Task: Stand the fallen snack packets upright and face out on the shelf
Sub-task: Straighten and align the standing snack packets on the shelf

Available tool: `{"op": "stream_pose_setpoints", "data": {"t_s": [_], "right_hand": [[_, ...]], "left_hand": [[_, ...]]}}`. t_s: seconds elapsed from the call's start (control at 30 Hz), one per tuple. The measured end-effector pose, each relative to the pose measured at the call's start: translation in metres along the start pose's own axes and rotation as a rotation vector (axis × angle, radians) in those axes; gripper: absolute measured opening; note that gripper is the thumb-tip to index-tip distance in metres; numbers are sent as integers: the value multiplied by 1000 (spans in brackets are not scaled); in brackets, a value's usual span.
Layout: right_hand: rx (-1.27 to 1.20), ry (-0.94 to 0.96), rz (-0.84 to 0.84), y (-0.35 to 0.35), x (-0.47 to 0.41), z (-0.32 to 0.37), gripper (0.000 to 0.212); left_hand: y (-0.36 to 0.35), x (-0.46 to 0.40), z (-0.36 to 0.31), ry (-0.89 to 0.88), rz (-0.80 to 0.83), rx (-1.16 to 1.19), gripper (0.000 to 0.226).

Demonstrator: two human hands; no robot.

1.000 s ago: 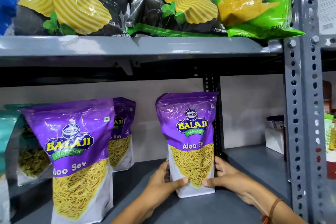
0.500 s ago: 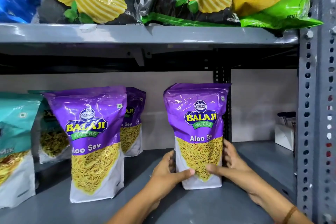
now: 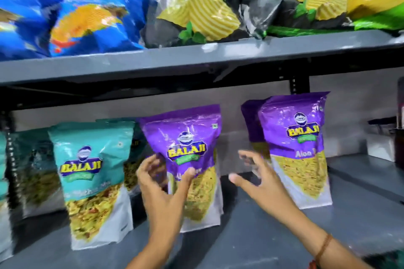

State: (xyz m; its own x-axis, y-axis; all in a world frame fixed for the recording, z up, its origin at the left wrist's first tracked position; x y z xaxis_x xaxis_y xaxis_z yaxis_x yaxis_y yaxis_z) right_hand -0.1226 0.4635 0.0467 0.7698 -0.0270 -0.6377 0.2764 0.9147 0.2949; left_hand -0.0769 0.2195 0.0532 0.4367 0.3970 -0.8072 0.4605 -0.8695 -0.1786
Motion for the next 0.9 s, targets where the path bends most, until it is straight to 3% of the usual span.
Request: {"op": "stream_pose_setpoints", "data": {"t_s": [0.07, 0.17, 0.23, 0.3, 0.43, 0.67, 0.9], "right_hand": [[-77, -177, 170, -44, -4, -24, 61], [-108, -344, 377, -89, 0, -53, 74], [-150, -379, 455, -104, 1, -57, 83], [-217, -403, 496, -111, 1, -59, 83], [-265, -412, 520, -111, -3, -54, 53], [-284, -425, 573, -92, -4, -55, 53], [-304, -436, 597, -75, -6, -71, 59]], "left_hand": [[17, -5, 41, 131, 116, -60, 106], [12, 7, 100, 336, 447, -145, 152], [5, 16, 124, 436, 618, -107, 160], [-3, 23, 137, 505, 704, -2, 152], [-9, 25, 153, 547, 688, 98, 125], [-23, 34, 138, 543, 696, 53, 89], [-40, 46, 128, 559, 664, 67, 92]]}}
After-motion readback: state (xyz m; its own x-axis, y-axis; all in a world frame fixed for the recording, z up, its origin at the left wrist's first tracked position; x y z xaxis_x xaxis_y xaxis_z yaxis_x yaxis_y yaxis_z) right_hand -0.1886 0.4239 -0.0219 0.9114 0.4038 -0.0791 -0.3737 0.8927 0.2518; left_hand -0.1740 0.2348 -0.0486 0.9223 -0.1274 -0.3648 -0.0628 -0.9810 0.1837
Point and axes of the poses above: each hand's wrist, its own x-axis away from the middle knuckle, its own y-axis out of the back of the hand, z = x × y, the point moved 9 cm from there along -x, towards the middle knuckle, and after that the axes turned 6 degrees about -y, right-handed, at the moved point
